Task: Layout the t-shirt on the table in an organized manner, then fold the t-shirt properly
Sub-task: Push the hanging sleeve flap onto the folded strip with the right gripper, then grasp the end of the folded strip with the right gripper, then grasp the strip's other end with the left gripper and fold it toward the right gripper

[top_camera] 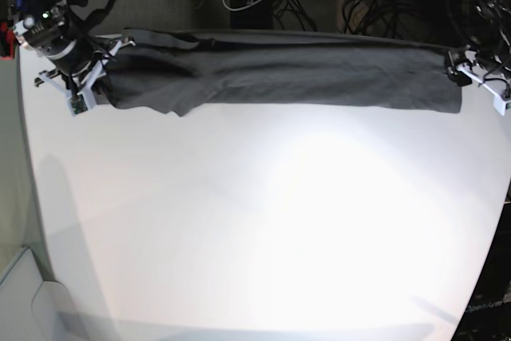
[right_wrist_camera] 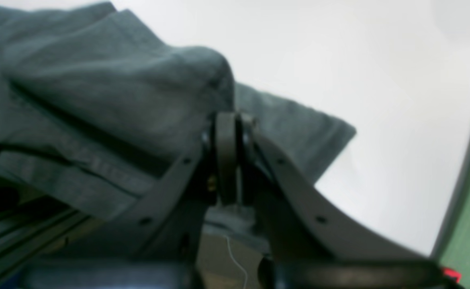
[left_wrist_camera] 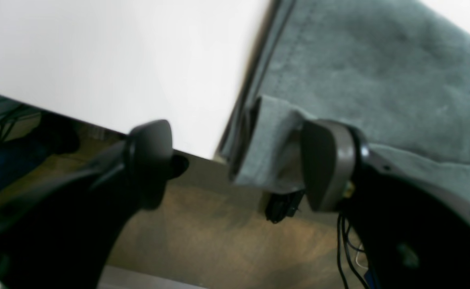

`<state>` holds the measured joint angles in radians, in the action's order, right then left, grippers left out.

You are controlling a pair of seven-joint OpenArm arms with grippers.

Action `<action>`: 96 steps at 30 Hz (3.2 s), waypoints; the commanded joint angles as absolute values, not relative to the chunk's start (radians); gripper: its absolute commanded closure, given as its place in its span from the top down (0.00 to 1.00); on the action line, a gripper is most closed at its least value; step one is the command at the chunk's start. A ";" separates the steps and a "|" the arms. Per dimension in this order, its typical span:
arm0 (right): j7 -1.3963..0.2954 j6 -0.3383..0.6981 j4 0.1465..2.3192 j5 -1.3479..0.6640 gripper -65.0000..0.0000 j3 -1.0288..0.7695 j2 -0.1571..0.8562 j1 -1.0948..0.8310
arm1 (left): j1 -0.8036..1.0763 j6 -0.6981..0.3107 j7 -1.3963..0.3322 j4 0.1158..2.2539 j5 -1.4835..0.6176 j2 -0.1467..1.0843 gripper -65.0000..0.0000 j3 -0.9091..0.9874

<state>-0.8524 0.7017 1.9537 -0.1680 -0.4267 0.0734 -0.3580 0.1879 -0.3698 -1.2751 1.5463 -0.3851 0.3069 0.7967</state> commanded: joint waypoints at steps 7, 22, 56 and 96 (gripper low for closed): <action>-0.831 0.698 1.974 -0.182 0.00 -0.487 0.077 -0.383 | 0.182 -0.369 -1.265 1.561 -0.389 0.328 0.75 0.800; -0.831 0.698 1.922 -0.177 0.00 -0.515 0.056 -0.404 | 0.189 -0.369 -1.225 1.561 -0.389 0.328 0.75 0.803; -0.829 0.698 1.641 -0.176 0.34 -0.510 0.064 -0.349 | 0.142 -0.371 -1.162 1.480 -0.389 0.328 0.75 0.713; -0.829 0.698 1.643 -0.176 0.34 -0.510 0.064 -0.349 | 0.159 -0.366 -1.214 1.712 -0.398 0.255 0.00 0.624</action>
